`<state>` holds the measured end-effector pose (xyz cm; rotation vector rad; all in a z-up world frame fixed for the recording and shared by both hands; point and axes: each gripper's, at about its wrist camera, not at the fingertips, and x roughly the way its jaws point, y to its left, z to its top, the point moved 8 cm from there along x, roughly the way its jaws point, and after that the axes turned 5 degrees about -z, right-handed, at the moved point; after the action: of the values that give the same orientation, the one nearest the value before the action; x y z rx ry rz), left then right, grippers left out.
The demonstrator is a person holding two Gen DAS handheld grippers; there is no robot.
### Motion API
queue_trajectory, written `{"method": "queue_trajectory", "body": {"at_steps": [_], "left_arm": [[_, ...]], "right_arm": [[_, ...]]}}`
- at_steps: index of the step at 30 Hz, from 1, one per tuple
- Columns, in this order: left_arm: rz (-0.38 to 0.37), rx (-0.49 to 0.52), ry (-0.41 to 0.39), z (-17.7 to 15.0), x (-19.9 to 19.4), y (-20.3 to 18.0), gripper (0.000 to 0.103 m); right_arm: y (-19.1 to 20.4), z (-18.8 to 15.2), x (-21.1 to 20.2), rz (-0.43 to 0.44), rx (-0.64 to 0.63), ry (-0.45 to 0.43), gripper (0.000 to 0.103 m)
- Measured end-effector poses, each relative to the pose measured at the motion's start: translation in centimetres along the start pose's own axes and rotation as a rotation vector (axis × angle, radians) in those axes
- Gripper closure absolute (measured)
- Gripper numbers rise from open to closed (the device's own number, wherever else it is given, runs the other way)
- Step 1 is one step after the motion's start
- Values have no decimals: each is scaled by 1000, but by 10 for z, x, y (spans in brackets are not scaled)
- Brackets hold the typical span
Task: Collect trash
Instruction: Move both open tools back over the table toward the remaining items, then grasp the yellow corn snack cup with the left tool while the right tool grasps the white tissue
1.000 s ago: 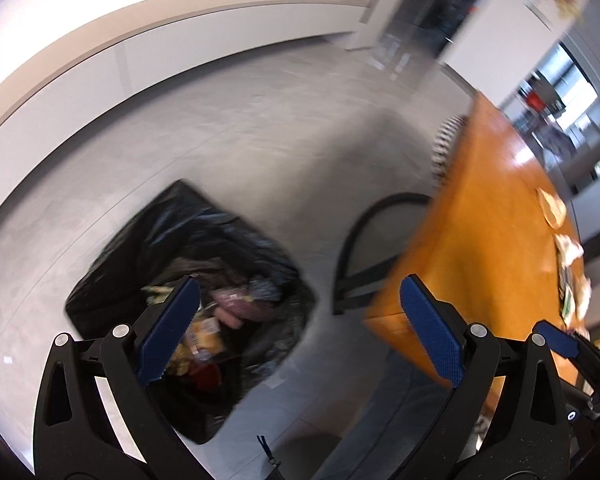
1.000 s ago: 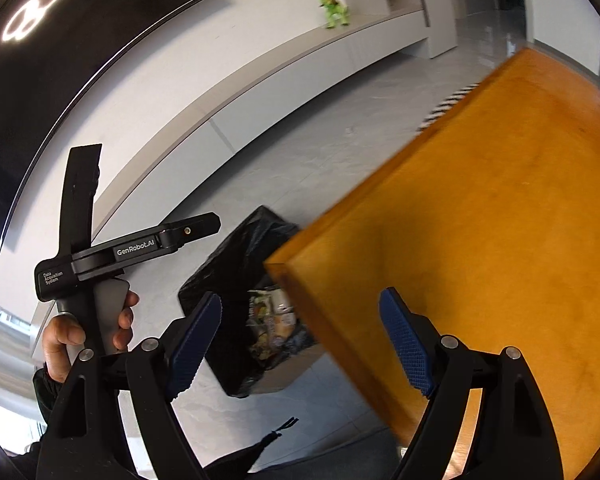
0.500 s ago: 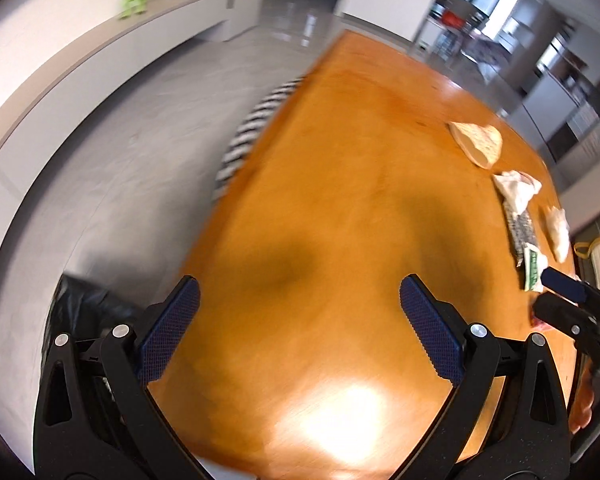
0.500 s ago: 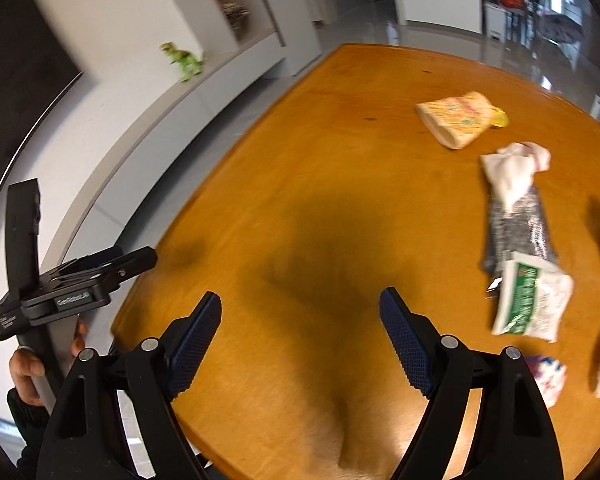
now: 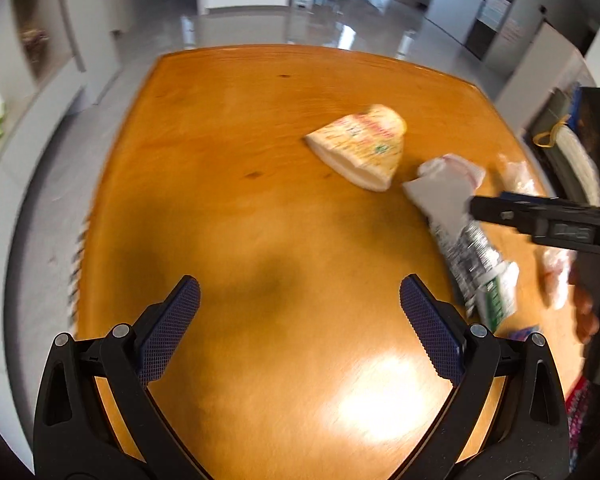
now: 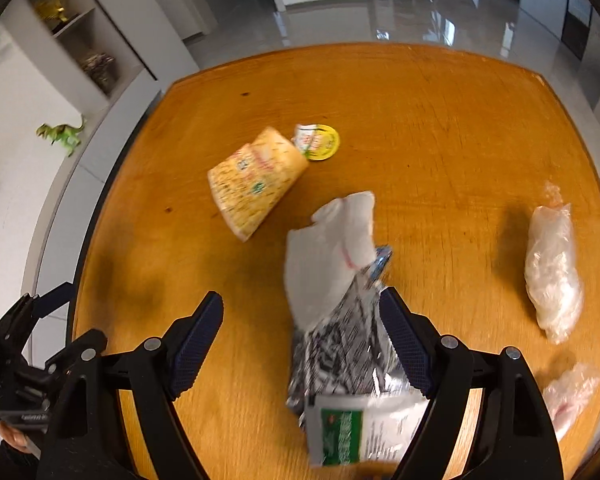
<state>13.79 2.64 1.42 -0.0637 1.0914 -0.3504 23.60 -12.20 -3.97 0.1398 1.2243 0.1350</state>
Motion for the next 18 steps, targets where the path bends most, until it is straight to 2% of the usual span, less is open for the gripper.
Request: {"method": "queue_trajectory", "body": {"at_steps": [2, 4, 5, 6, 7, 8, 12, 15, 18], "left_arm": [[-46, 27, 7, 16, 10, -7, 6], [-73, 63, 26, 30, 23, -15, 6], [-71, 90, 39, 38, 32, -19, 6], [-66, 114, 48, 43, 38, -22, 6], [-65, 141, 58, 48, 44, -25, 6], [-68, 174, 73, 55, 52, -29, 6], [-102, 317, 132, 75, 77, -48, 6], [-88, 427, 190, 86, 99, -60, 6], [-128, 432, 252, 95, 124, -66, 6]], "right_arm": [[-2, 6, 12, 20, 10, 21, 22], [1, 9, 22, 10, -12, 45, 30], [1, 9, 25, 3, -28, 63, 50], [1, 9, 31, 13, -38, 90, 91], [1, 7, 32, 40, -27, 106, 91], [1, 9, 28, 94, 8, 73, 91], [-14, 1, -5, 135, -10, -8, 91], [-30, -15, -22, 142, -14, -35, 91], [-45, -30, -31, 140, -4, -37, 91]]}}
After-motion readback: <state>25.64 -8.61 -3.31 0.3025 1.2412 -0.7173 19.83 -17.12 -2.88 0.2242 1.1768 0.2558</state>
